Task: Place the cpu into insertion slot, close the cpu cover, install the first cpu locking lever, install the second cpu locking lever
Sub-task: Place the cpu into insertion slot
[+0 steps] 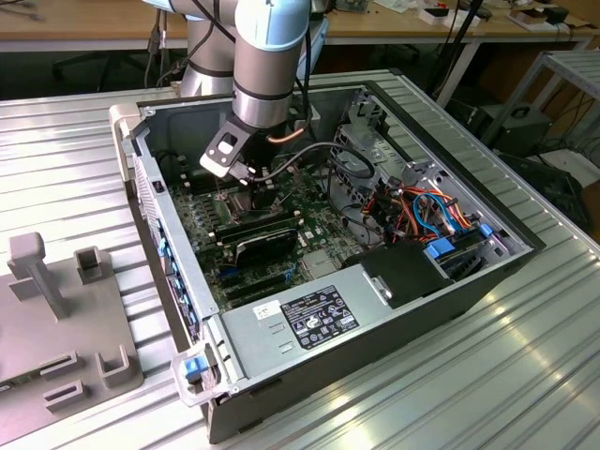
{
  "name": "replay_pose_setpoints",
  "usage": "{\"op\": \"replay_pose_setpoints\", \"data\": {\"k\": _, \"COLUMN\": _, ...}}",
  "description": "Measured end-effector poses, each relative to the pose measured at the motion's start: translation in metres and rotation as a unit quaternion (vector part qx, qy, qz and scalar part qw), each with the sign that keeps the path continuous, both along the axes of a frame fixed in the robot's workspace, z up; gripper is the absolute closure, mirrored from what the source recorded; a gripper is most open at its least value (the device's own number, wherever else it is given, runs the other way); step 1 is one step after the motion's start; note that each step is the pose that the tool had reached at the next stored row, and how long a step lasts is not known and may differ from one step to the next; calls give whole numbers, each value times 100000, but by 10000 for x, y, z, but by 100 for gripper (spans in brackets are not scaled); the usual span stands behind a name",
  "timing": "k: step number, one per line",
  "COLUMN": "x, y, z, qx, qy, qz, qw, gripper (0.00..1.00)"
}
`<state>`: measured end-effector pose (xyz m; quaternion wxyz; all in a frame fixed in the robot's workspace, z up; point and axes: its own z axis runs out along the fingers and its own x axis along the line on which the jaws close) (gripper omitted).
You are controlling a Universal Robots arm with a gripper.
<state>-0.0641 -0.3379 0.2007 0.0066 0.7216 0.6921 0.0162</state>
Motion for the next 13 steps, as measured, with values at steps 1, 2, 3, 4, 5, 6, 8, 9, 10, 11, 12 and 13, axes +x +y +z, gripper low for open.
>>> {"op": "replay_pose_setpoints", "data": {"k": 1, "x": 0, "y": 0, "z": 0, "qx": 0, "qy": -2, "qz": 2, "qw": 100000, "gripper": 45}}
{"op": "replay_pose_setpoints", "data": {"k": 2, "x": 1, "y": 0, "z": 0, "qx": 4, "qy": -2, "qz": 5, "qw": 100000, "gripper": 45}}
{"op": "replay_pose_setpoints", "data": {"k": 3, "x": 0, "y": 0, "z": 0, "qx": 7, "qy": -1, "qz": 6, "qw": 100000, "gripper": 45}}
{"op": "replay_pose_setpoints", "data": {"k": 4, "x": 0, "y": 0, "z": 0, "qx": 7, "qy": -1, "qz": 5, "qw": 100000, "gripper": 45}}
{"op": "replay_pose_setpoints", "data": {"k": 5, "x": 0, "y": 0, "z": -1, "qx": 8, "qy": -2, "qz": 6, "qw": 100000, "gripper": 45}}
{"op": "replay_pose_setpoints", "data": {"k": 6, "x": 1, "y": 0, "z": -1, "qx": 15, "qy": -8, "qz": 6, "qw": 100000, "gripper": 45}}
{"op": "replay_pose_setpoints", "data": {"k": 8, "x": 1, "y": 0, "z": -1, "qx": 12, "qy": -3, "qz": 8, "qw": 100000, "gripper": 38}}
{"op": "replay_pose_setpoints", "data": {"k": 9, "x": 1, "y": 0, "z": -1, "qx": 15, "qy": -4, "qz": 7, "qw": 100000, "gripper": 38}}
{"op": "replay_pose_setpoints", "data": {"k": 10, "x": 1, "y": 0, "z": -1, "qx": 12, "qy": -1, "qz": 6, "qw": 100000, "gripper": 32}}
{"op": "replay_pose_setpoints", "data": {"k": 11, "x": 1, "y": 0, "z": -1, "qx": 13, "qy": -1, "qz": 7, "qw": 100000, "gripper": 32}}
{"op": "replay_pose_setpoints", "data": {"k": 12, "x": 1, "y": 0, "z": -1, "qx": 12, "qy": -5, "qz": 5, "qw": 100000, "gripper": 32}}
{"op": "replay_pose_setpoints", "data": {"k": 13, "x": 0, "y": 0, "z": -1, "qx": 15, "qy": 0, "qz": 8, "qw": 100000, "gripper": 32}}
